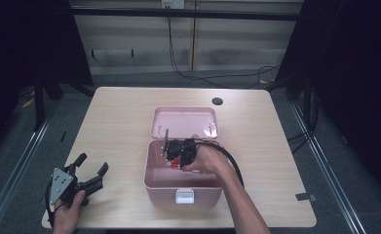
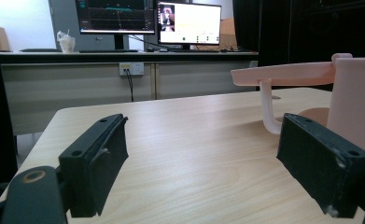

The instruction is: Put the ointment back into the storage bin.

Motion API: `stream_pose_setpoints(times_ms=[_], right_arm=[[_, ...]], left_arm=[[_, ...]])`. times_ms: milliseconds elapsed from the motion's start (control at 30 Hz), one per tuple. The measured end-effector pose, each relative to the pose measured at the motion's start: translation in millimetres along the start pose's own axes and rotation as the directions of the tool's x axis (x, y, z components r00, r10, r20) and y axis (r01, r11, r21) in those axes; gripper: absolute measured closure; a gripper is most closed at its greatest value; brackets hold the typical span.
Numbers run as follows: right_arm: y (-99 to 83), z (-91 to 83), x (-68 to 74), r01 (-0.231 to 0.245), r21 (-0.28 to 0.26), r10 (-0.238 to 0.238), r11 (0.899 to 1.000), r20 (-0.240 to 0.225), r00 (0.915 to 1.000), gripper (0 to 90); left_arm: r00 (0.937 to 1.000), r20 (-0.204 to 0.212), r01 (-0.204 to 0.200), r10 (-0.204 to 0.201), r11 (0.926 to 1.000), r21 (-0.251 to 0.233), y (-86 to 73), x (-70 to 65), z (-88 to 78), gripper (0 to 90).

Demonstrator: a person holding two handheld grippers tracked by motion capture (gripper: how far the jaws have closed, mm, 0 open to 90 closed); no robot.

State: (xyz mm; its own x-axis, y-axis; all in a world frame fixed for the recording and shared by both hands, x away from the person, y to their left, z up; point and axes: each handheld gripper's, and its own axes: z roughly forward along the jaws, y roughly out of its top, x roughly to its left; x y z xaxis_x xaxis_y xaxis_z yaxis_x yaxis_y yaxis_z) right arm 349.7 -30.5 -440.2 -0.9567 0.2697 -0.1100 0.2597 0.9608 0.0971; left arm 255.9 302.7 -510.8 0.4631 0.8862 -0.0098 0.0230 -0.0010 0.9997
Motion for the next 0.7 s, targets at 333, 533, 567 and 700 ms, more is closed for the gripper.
stream_pose_setpoints(times_ms=[333,533,567,700], right_arm=[[-8.2,-12.8,1.9,-0.024,-0.065,0.021,0.998,-0.037,0.9991,69.4],[-12.6,-21.0,2.1,-0.047,-0.120,0.040,0.992,-0.062,0.9973,67.9],[-14.6,-24.5,2.5,-0.064,-0.133,0.055,0.989,-0.068,0.9961,67.9],[-23.3,-30.3,1.5,-0.104,-0.180,0.088,0.978,-0.096,0.9915,66.1]], left_arm=[[1.0000,0.000,0.000,0.000,1.0000,0.000,0.0,0.0,0.0,15.8],[1.0000,0.000,0.002,-0.002,1.0000,-0.002,0.0,-0.2,0.1,15.8],[1.0000,0.000,0.000,0.000,1.0000,0.000,0.0,0.0,0.0,15.8],[1.0000,0.000,0.000,0.000,1.0000,0.000,0.0,-0.1,0.0,15.8]])
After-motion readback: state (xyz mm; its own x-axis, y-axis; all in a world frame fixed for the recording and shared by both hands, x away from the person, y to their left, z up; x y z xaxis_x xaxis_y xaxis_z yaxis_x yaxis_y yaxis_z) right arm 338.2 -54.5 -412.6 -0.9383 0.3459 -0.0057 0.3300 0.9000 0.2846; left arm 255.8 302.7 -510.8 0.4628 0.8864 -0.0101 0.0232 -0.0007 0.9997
